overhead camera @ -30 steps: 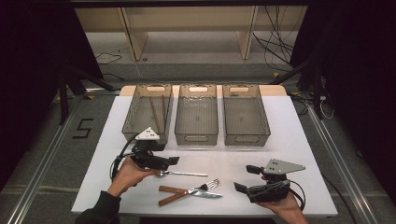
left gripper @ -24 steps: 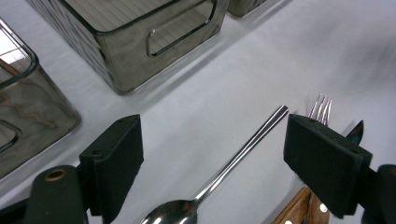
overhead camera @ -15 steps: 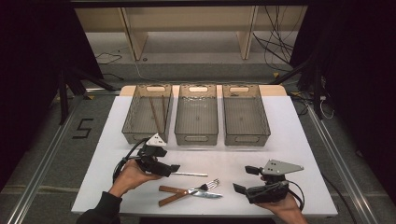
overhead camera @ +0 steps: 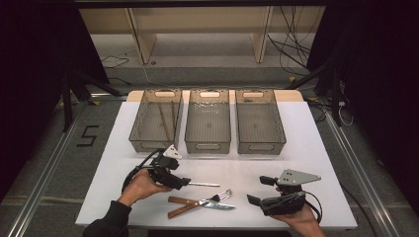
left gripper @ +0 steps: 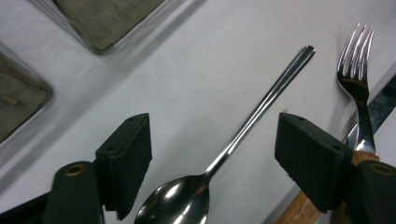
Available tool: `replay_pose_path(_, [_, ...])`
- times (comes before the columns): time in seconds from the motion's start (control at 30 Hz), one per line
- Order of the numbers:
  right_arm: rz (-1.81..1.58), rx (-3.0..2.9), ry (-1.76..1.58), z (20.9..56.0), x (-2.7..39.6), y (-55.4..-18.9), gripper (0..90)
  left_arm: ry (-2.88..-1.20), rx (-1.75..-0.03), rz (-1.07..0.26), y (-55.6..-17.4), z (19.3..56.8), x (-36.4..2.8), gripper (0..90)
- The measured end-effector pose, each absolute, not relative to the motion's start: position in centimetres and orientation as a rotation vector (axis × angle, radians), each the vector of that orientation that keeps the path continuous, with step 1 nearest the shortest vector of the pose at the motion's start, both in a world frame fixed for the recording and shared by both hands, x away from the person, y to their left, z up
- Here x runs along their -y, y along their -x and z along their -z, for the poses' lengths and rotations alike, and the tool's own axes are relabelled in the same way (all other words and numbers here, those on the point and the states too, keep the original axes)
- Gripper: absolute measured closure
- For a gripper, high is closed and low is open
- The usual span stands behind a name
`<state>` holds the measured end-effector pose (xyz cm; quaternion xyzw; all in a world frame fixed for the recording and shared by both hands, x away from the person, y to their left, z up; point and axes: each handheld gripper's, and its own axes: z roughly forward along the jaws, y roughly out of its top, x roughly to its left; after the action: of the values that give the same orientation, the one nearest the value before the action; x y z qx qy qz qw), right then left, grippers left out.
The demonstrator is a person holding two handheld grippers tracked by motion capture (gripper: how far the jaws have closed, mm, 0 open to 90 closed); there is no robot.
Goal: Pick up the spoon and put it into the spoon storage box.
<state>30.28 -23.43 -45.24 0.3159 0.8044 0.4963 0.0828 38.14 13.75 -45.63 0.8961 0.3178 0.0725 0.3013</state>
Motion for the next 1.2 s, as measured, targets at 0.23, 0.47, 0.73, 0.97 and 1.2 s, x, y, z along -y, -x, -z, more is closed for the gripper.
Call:
replay_pose_path(0.23, [-1.467,-2.413,-0.937,45.3,23.1,-30.2,20.0,-2.425,-0.806,-0.175,-38.1,46.1,-13.3,38.8])
replay_pose_path(0.47, [-1.454,-2.422,-0.929,45.2,22.7,-30.0,20.4,-2.513,-0.75,-0.158,-38.1,46.8,-12.9,51.1])
replay_pose_path(0.73, [-1.441,-2.44,-0.929,45.5,22.5,-30.1,20.6,-2.559,-0.716,-0.187,-38.4,47.3,-12.7,60.8])
replay_pose_path(0.97, [-1.438,-2.445,-0.928,45.5,22.5,-30.1,20.9,-2.596,-0.669,-0.197,-38.0,47.2,-12.3,75.3])
replay_pose_path(1.2, [-1.437,-2.44,-0.931,45.5,22.5,-30.1,21.3,-2.622,-0.605,-0.198,-37.6,47.1,-12.2,78.4])
